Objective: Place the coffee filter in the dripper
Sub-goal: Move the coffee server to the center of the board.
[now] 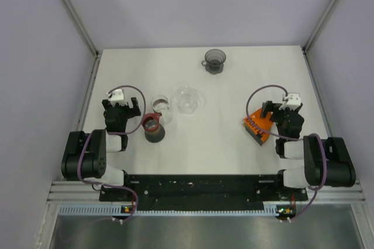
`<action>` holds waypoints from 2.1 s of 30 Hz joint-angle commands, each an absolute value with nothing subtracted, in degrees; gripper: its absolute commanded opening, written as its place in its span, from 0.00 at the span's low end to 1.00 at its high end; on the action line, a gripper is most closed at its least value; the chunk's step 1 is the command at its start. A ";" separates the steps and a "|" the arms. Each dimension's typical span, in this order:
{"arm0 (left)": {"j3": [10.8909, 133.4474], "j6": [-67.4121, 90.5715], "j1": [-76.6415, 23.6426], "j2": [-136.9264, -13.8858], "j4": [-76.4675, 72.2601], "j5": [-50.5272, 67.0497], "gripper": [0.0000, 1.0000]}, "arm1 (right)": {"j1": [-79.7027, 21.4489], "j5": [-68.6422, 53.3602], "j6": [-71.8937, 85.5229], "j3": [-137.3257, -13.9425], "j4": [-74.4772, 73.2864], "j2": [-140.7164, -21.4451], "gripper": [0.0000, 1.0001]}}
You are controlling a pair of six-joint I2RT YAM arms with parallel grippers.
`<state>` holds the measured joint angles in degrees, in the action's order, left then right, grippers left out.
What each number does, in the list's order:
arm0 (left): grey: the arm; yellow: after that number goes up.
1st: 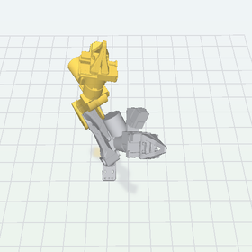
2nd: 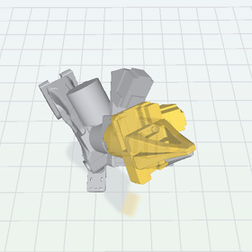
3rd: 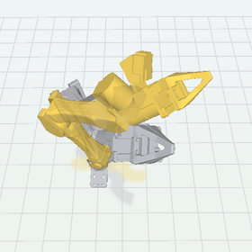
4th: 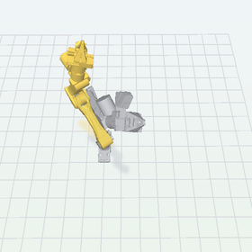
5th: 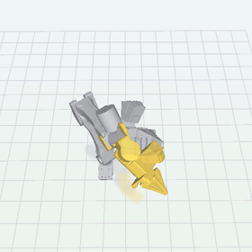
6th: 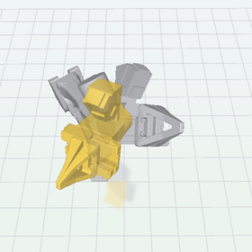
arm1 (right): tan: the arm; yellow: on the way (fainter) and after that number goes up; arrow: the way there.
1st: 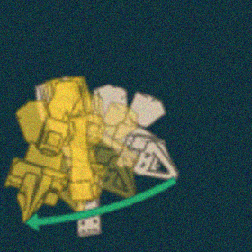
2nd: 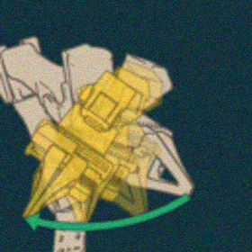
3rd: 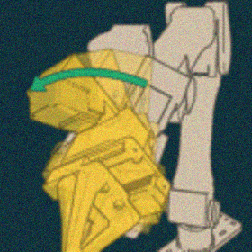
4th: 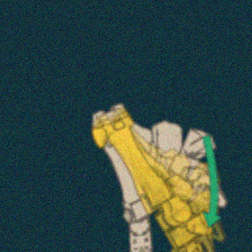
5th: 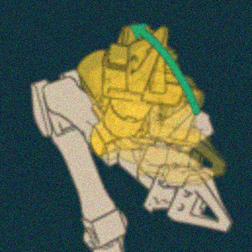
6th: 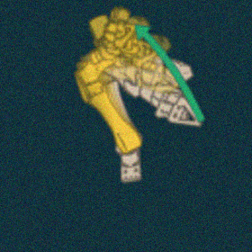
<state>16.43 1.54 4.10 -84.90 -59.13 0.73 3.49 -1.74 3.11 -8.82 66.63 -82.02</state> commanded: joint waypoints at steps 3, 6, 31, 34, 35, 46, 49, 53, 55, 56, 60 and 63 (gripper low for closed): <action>17.23 1.93 4.31 -84.81 -62.14 0.61 0.99 | 3.25 1.32 7.37 -16.43 47.92 -64.89 0.99; 17.66 3.76 4.48 -82.90 -60.84 -5.15 0.99 | 3.25 -3.76 12.37 -21.95 38.55 -59.25 0.98; 58.10 -17.23 -2.99 -66.96 43.42 17.32 0.73 | -16.34 -5.18 15.73 -65.83 -29.44 -62.31 0.87; 58.71 -16.96 -3.16 -68.99 43.77 16.87 0.64 | -16.96 -6.76 15.82 -65.22 -29.36 -62.75 0.87; 58.54 -17.22 -3.16 -69.26 43.94 17.57 0.63 | -16.96 -7.20 15.99 -65.13 -29.44 -62.84 0.87; 53.35 -19.60 -7.20 -69.35 43.50 22.22 0.12 | -17.05 -9.04 16.61 -63.98 -28.74 -63.90 0.87; 53.26 -19.51 -9.31 -67.07 44.65 22.94 0.00 | -17.31 -10.46 16.96 -64.25 -28.57 -63.20 0.87; 53.08 -19.34 -14.83 -64.08 44.91 22.33 0.00 | -17.49 -8.36 15.65 -63.81 -28.21 -62.75 0.88; 53.87 -19.16 -18.79 -63.90 43.95 21.10 0.00 | -17.49 -7.39 15.12 -63.55 -27.77 -63.63 0.88; 54.57 -18.90 -21.51 -64.24 42.90 19.53 0.00 | -17.49 -7.12 14.68 -63.46 -27.43 -64.50 0.89; 60.19 -16.88 -33.73 -70.29 38.95 12.06 0.00 | -17.49 -5.28 14.85 -63.98 -27.33 -68.11 0.89; 66.77 -13.63 -38.31 -78.46 36.39 7.66 0.00 | -17.40 -2.56 15.38 -64.07 -27.16 -69.26 0.91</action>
<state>58.17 -17.67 -33.39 -71.05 44.14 13.98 -16.75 -6.48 15.53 -63.40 -28.91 -67.72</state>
